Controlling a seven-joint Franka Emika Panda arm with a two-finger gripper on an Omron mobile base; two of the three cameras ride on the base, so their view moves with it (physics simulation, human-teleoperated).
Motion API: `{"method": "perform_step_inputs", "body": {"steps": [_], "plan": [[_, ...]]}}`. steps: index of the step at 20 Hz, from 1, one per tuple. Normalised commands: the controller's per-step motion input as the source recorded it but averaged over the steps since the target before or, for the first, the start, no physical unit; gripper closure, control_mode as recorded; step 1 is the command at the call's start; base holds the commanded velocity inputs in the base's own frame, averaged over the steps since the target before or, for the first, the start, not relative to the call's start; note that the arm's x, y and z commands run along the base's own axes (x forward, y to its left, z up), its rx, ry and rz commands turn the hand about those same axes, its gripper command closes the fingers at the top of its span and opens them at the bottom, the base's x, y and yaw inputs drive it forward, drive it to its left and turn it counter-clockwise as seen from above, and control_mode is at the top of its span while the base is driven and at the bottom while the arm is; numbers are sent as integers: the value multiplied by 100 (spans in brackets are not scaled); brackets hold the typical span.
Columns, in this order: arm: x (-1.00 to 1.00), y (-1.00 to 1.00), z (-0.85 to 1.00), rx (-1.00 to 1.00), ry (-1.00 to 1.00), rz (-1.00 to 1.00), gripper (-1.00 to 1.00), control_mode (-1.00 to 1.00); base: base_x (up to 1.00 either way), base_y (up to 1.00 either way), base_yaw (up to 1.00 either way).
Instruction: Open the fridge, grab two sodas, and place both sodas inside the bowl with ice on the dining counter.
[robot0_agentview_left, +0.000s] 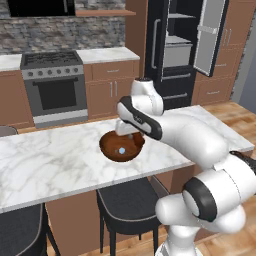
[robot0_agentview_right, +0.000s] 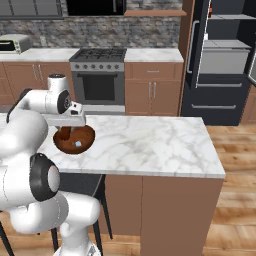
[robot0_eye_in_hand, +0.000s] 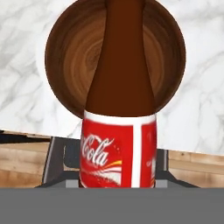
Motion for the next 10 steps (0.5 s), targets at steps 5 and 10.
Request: {"method": "perform_step_inputs", "body": {"steps": [5, 10], "plan": [[32, 7, -32, -4, 2, 0, 100, -100, 0, 0, 0], [34, 11, -28, -4, 4, 0, 100, -100, 0, 0, 0]]}}
